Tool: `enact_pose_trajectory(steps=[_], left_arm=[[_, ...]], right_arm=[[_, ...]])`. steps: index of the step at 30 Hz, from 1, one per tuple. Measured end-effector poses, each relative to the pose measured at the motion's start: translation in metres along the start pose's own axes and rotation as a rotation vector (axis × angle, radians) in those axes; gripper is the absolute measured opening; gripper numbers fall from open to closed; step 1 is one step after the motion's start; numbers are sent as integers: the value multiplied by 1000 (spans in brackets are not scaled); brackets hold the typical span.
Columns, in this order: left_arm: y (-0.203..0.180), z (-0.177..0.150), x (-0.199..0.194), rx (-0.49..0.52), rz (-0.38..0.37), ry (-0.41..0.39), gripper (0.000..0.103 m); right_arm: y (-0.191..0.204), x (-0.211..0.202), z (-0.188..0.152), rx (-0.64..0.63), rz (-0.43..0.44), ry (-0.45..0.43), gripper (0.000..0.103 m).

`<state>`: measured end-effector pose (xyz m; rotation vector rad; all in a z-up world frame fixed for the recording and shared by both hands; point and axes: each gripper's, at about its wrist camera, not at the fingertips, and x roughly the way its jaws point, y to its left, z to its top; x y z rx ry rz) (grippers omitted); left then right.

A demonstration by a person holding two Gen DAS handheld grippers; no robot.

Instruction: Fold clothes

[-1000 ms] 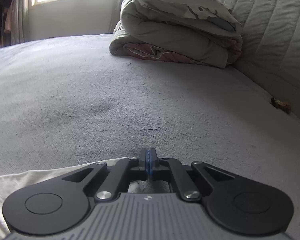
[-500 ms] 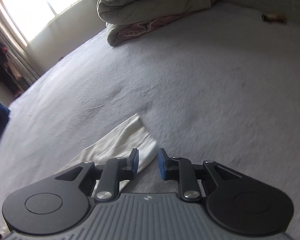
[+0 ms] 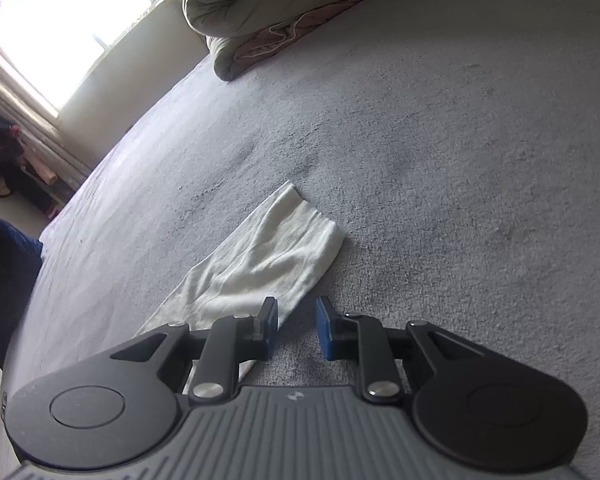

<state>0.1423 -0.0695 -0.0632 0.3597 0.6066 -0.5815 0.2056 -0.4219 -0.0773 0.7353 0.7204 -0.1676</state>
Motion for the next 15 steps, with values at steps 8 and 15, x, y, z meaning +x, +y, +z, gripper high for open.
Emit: enact_pose_trajectory(steps=[8,15], left_arm=[[5,6,20,-39,0,16,12],[15,8,5,-142,-54,-39,0]], right_arm=[[-7,6,2,76,31,-55,21],[5,-3,5,-35,-59,-168,4]])
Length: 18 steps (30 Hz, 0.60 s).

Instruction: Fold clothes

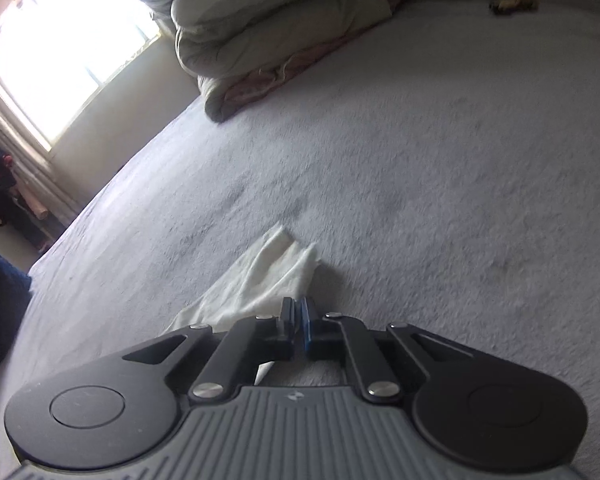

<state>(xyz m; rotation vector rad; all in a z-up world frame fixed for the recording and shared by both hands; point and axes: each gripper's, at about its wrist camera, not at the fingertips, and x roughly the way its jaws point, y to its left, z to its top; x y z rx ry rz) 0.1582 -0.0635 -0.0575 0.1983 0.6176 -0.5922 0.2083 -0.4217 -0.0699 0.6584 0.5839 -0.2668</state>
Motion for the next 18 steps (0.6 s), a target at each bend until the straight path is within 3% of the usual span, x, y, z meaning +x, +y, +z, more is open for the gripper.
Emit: enact_pose_trajectory(steps=[6,12,14,16,18], left_arm=[[-3,-4,-8,3,-81,25,0],[-12,-14,-1,56,-97,69,0],[-10,-12,-3,64,-113,79,0],[-5,-8,-6,50,-151,88,0],[1,-4,-11,14,-183,78,6]], right_arm=[[5,-8,3,-148,-62,-38,4],[-2,0,-15,-256,-112,-14,5],[-5,-2,-11,-258,-83,-2,11],[-10,-1,-2,-222,-48,7,26],[-14,-1,9,-198,-39,-8,30]])
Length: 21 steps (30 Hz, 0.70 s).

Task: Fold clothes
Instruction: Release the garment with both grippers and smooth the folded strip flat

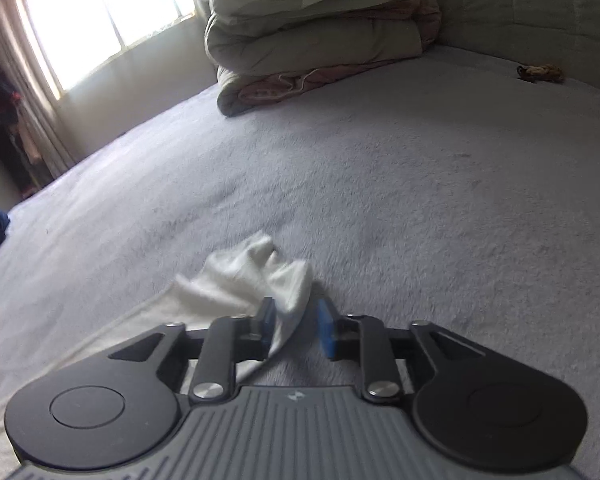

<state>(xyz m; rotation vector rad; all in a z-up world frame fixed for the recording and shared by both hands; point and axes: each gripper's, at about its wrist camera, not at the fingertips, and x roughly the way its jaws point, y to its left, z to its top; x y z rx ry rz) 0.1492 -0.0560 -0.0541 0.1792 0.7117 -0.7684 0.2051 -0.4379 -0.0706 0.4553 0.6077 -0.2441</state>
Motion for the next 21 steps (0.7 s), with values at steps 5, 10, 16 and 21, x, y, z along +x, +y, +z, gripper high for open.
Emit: enact_pose_trajectory(steps=[5,10,16,21], left_arm=[[14,20,-4,-93,-22,-95,21],[22,30,22,-167,5,-159,26],[30,14,62,-277,-23,-144,30],[30,10,63,-280,-91,-160,54]], right_arm=[[-5,16,18,-14,-6,-5,30],[4,41,27,-45,22,6,32],[20,64,28,-140,23,-7,35],[39,70,22,-333,10,-28,16]])
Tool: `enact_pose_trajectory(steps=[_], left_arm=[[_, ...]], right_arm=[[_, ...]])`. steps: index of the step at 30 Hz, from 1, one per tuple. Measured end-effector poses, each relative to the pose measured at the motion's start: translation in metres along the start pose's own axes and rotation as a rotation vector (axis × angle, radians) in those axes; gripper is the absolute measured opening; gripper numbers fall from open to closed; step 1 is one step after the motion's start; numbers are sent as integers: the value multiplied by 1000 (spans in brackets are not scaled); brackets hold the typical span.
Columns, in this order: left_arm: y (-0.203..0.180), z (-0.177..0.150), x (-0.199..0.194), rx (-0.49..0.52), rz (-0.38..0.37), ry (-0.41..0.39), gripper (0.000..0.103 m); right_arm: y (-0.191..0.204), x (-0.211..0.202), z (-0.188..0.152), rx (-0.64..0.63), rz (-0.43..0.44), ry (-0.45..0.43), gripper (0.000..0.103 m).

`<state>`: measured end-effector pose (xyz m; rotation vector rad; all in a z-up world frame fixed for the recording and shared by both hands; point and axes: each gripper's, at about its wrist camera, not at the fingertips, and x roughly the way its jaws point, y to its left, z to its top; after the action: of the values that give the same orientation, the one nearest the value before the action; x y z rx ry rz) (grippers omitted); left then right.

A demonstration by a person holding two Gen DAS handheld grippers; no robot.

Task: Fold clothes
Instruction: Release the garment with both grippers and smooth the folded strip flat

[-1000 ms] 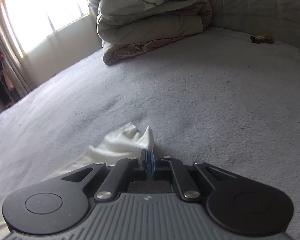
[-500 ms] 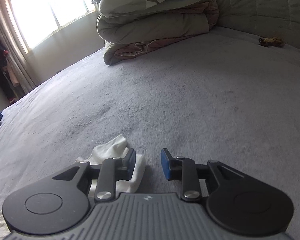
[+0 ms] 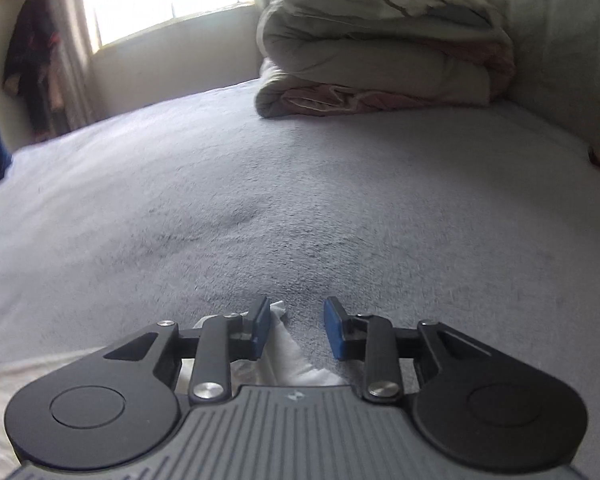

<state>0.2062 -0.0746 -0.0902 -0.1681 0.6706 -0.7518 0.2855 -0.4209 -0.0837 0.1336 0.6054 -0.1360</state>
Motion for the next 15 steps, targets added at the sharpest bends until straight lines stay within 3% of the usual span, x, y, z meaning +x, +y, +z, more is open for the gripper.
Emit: enact_pose_trajectory(steps=[1,6,11,15], left_arm=[[0,0,0,1,-4,1,54],[5,-2,-2,-24,-27,0,55],[6,-1,-2,-25,-29,-1,55],[8,0,-1,-34,-35,-2,55]], right_arm=[[3,0,0,-34,11,0,1],[17,-2,6,-179,-143,-71,1],[4,5,13,-86,-111,8,3],[-17,-17,17,27,-93,3,28]])
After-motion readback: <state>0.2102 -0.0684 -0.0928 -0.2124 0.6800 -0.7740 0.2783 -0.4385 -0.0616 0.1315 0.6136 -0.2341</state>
